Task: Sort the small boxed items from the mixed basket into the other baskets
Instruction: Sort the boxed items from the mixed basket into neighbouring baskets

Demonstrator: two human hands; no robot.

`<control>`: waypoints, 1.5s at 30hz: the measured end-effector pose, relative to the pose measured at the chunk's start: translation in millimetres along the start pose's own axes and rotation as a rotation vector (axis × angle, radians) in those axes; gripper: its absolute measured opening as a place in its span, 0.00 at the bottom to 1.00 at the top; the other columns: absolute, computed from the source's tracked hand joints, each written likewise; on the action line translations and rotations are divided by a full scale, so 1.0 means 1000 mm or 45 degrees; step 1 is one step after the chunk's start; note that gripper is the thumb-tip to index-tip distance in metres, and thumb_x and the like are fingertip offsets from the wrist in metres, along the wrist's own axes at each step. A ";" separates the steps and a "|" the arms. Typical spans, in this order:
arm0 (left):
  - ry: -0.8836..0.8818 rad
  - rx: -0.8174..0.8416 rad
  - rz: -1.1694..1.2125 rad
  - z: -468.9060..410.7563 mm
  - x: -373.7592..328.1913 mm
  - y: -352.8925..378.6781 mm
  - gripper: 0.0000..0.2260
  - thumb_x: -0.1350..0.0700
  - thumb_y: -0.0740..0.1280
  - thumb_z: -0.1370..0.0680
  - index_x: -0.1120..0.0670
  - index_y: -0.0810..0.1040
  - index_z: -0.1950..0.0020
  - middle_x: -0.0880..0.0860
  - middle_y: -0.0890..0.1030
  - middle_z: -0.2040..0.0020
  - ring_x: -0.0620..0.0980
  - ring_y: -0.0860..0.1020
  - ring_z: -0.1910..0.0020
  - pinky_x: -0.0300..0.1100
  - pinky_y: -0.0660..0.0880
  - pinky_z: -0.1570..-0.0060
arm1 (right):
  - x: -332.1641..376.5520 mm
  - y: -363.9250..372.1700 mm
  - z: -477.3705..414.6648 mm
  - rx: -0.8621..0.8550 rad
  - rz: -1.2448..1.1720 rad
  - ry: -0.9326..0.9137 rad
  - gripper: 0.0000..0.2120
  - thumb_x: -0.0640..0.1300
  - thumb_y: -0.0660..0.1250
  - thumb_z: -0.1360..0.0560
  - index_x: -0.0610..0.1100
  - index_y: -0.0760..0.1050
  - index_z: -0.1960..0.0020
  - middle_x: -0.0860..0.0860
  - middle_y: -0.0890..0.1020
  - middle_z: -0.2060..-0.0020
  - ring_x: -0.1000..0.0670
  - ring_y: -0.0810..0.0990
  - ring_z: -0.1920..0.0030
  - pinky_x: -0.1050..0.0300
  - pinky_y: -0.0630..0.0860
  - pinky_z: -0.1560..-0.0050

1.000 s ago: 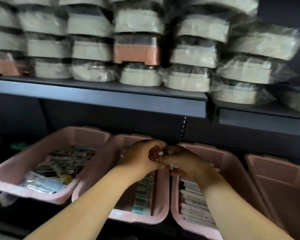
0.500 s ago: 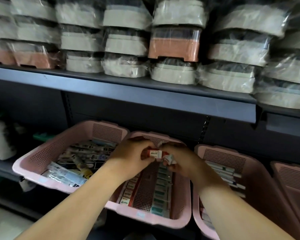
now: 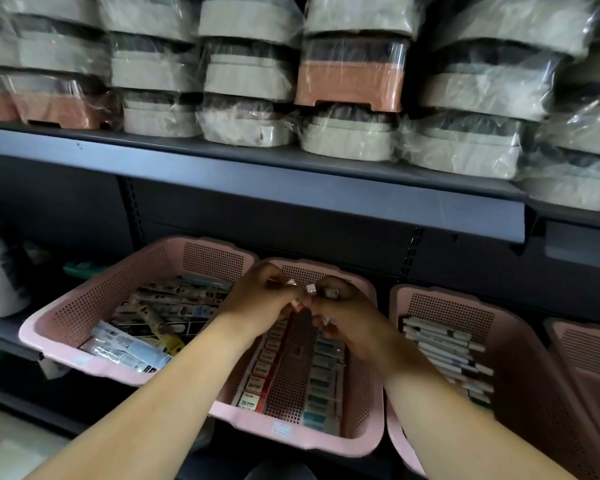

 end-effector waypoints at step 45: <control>0.361 0.431 -1.158 -0.085 0.062 0.017 0.06 0.55 0.70 0.21 0.47 0.86 0.55 0.42 0.85 0.52 0.38 0.81 0.54 0.37 0.77 0.50 | -0.037 -0.059 -0.029 -0.128 0.839 -0.192 0.08 0.49 0.73 0.25 0.51 0.75 0.50 0.56 0.80 0.57 0.58 0.78 0.58 0.71 0.69 0.67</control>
Point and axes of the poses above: each hand's wrist, its own z-axis away from the middle knuckle, its own y-axis out of the palm, x = y × z, the point moved 1 cm from there along -z, towards the middle knuckle
